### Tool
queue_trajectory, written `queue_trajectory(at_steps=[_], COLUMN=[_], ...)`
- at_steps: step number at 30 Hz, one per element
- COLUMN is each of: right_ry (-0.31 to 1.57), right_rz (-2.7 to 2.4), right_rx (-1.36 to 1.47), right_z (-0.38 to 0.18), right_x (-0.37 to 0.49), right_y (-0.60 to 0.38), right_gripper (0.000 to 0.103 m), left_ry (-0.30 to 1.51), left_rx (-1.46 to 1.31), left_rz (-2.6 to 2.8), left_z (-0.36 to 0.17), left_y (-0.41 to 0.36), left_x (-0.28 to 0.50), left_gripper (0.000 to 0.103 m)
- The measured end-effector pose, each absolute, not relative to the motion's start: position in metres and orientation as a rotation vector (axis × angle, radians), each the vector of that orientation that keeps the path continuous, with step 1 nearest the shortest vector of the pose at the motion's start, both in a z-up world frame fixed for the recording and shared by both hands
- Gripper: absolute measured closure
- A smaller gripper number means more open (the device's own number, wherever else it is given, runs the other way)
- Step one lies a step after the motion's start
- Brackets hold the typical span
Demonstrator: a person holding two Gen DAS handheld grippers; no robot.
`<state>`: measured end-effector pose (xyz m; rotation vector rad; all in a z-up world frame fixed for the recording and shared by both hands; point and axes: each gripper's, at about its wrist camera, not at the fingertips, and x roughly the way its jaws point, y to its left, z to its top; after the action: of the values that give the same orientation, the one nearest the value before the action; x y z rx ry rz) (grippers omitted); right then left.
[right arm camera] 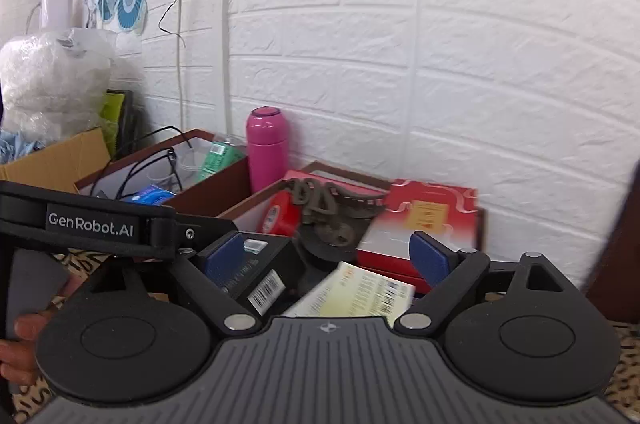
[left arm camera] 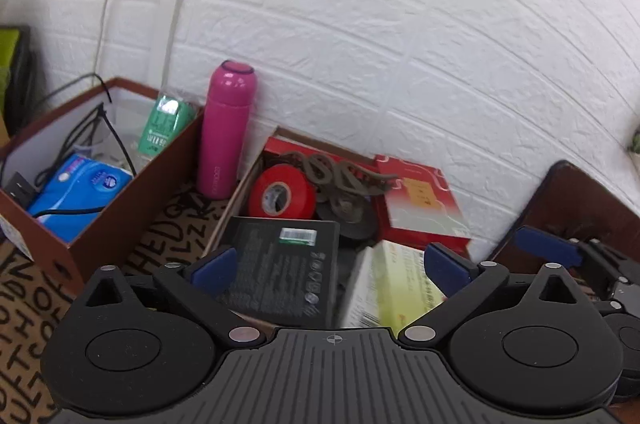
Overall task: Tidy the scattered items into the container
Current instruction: 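Open the left gripper to drop the tape and withdraw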
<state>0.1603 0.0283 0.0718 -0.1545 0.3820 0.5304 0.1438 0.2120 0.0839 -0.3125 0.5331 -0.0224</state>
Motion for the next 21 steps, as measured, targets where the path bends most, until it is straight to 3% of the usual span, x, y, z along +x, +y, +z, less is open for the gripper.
queue_trajectory(at_steps=[10,21], right_ry=[0.305,0.415], right_rz=[0.437,0.242], right_rx=[-0.072,0.024], right_z=[0.079,0.011], right_x=[0.061,0.011], right_y=[-0.069,-0.169], right_gripper=[0.001,0.001], left_ry=[0.469,0.639], left_rx=[-0.301,-0.25], left_rz=[-0.151,-0.276], left_z=[0.089,0.021], left_y=[0.12,0.02], left_x=[0.059,0.033], left_gripper=[0.0,0.0])
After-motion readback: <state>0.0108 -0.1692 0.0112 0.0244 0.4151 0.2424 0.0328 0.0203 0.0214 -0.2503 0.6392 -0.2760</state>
